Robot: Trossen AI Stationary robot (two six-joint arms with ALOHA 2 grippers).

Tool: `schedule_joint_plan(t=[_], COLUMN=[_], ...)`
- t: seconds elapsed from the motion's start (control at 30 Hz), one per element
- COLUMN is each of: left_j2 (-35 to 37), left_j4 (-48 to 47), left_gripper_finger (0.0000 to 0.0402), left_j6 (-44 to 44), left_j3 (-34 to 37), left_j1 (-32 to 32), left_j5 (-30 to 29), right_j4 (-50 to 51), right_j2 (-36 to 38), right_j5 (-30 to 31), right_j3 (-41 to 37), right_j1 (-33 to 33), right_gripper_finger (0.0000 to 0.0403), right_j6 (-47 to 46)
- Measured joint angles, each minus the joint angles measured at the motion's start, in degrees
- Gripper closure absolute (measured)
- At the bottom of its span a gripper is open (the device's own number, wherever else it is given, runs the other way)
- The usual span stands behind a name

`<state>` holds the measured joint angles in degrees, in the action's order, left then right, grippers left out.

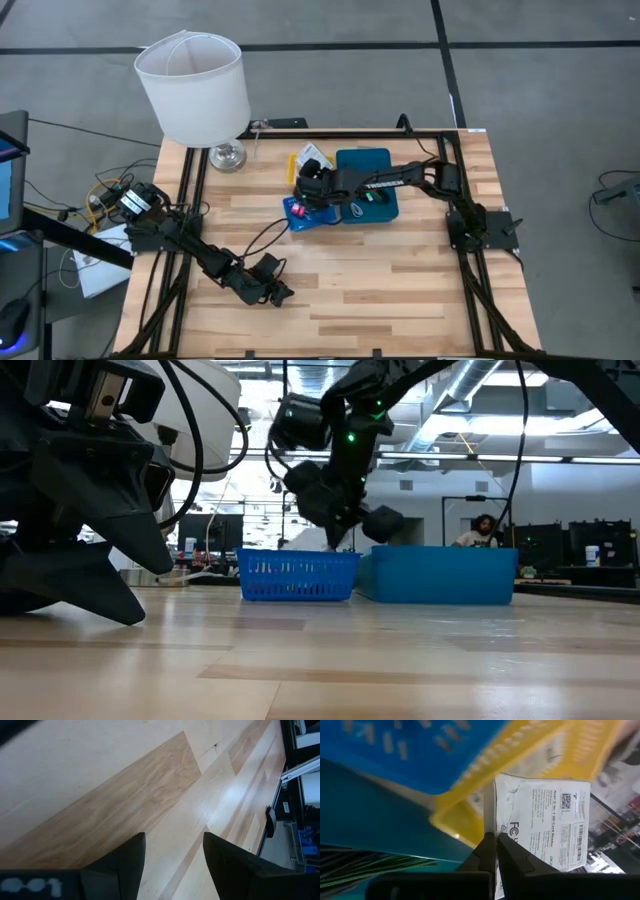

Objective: Pick and place items into bin
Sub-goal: Stack the white card reader box on top of the white card reader box in the yellow bin

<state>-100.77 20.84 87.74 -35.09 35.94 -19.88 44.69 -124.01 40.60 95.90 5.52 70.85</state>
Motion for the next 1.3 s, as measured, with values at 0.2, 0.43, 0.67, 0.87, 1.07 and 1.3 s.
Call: schedule_joint_plan(t=[0.2, 0.43, 0.67, 0.87, 1.07, 1.3], left_j2=[0.0, 0.0, 0.0, 0.0, 0.2, 6.6], left_j4=[0.0, 0.0, 0.0, 0.0, 0.0, -7.3], left_gripper_finger=[0.0212, 0.0212, 0.0212, 0.0212, 0.0212, 0.0212], left_j6=[0.0, 0.0, 0.0, 0.0, -0.3, -9.4], left_j3=[0.0, 0.0, 0.0, 0.0, 0.0, 0.6], left_j1=[0.0, 0.0, 0.0, 0.0, 0.0, -1.3], left_j5=[0.0, 0.0, 0.0, 0.0, -0.1, -2.2], right_j4=[0.0, 0.3, 0.3, 0.3, 0.8, 10.7], right_j2=[0.0, 0.0, 0.0, 0.0, 0.5, 8.2], right_j5=[1.2, 1.5, 1.5, 3.3, 10.4, 6.1], right_j3=[-0.7, -0.7, -0.7, -0.7, 0.7, 9.0], right_j1=[0.0, 0.0, 0.0, 0.0, -0.1, -1.3], right_gripper_finger=[0.0403, 0.0394, 0.0346, 0.0324, 0.0321, 0.0325], right_j6=[-0.2, -0.3, -0.3, -0.4, -2.8, -23.2])
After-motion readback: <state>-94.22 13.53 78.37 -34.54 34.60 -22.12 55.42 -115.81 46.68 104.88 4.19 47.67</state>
